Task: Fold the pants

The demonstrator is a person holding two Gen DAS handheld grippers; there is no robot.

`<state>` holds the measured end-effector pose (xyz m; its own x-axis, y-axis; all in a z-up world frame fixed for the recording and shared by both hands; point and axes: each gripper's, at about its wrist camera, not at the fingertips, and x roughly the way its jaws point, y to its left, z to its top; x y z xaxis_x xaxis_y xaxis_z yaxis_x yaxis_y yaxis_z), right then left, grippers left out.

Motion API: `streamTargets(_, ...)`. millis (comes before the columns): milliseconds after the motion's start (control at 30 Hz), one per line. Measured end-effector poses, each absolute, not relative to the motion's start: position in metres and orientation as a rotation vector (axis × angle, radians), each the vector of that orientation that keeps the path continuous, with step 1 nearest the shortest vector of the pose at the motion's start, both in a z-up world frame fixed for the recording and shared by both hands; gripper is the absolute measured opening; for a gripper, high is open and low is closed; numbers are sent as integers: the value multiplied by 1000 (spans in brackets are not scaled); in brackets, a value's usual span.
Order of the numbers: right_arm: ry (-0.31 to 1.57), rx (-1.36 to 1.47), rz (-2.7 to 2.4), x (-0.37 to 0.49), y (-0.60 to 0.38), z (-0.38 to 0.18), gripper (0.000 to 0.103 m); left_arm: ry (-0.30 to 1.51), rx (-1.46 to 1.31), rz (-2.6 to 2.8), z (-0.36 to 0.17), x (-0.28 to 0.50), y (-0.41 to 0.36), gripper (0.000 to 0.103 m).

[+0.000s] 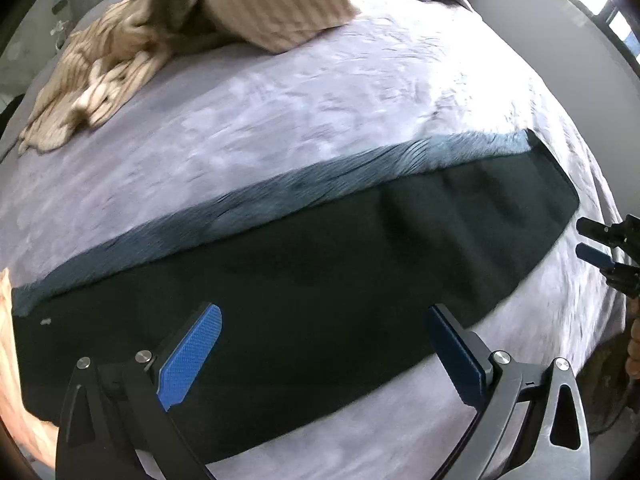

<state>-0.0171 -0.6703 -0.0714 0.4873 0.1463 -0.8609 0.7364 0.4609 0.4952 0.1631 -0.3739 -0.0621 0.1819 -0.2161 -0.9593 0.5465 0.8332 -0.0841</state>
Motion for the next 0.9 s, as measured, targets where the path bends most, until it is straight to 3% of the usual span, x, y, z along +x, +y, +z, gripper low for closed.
streamTargets(200,1038,1114,-445,-4,-731,-105,54,1312,297,-488,-84,163,-443,102)
streamTargets(267,1033,1150,-426,1,-741,-117,39,1343,309,-464,-96,161,-455,102)
streamTargets(300,1040,1156,-423,1,-745,-119,19,1350,320,-456,-101,159,-458,102)
streamTargets(367,1033,1152,-399,2,-749,-117,18,1361,347,-455,-111,156,-460,102)
streamTargets(500,1083,1056,-404,-6,-747,-122,19,1402,343,-458,-118,157,-460,102)
streamTargets(567,1067,1120,-410,-14,-755,-126,24,1354,355,-450,-102,160,-459,102)
streamTargets(767,994,795,-394,8,-735,-61,33,1252,293,-369,-79,196,-452,102)
streamTargets(900,1060,698,-258,64,-717,-74,49,1289,251,-224,-104,226,-444,102)
